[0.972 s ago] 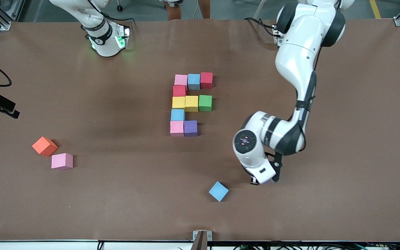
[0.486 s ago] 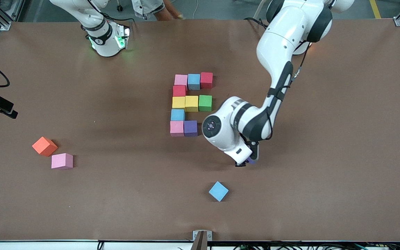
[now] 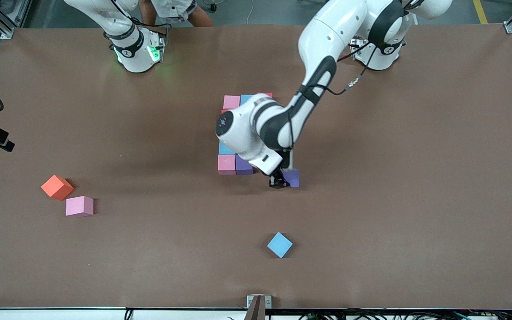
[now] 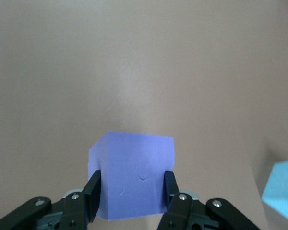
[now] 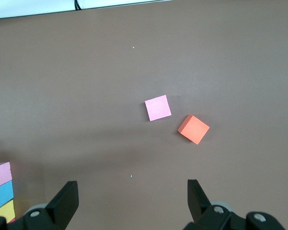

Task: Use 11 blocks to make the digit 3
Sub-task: 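Lower the purple cube beside the first purple cube and open the left gripper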

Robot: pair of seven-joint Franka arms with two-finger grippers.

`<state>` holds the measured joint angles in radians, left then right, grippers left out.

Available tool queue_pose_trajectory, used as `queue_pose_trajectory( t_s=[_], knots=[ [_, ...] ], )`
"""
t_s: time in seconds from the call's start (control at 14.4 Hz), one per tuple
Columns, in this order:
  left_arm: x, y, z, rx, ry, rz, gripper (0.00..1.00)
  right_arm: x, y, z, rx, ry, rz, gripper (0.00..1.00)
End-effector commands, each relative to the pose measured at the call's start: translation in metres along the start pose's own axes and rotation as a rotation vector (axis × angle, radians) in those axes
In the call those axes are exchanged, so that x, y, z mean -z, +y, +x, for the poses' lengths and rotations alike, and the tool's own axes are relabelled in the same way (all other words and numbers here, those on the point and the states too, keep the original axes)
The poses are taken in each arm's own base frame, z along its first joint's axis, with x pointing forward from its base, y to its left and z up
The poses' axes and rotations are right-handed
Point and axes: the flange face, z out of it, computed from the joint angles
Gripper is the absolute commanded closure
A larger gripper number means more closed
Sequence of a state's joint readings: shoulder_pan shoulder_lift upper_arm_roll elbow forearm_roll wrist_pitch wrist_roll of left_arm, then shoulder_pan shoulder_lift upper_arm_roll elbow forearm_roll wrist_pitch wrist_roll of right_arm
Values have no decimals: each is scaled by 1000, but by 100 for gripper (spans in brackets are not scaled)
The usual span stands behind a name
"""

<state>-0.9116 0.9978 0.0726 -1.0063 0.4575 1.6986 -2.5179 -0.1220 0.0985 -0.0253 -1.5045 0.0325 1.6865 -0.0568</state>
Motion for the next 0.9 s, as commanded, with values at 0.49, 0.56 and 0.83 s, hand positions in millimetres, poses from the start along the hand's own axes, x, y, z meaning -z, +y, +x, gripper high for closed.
queue_pose_trajectory(
  t_s=[0.49,0.56,0.83],
  knots=[
    [30,-46,-41,73,43,-186,99,-5,10,-1,-10,-20,5,0],
    [31,-52,-48,76,30,-197,99,-5,10,-1,-10,-18,5,0],
    [31,-57,-58,128,-8,-213,99,-6,10,0,-10,-21,4,0]
  ],
)
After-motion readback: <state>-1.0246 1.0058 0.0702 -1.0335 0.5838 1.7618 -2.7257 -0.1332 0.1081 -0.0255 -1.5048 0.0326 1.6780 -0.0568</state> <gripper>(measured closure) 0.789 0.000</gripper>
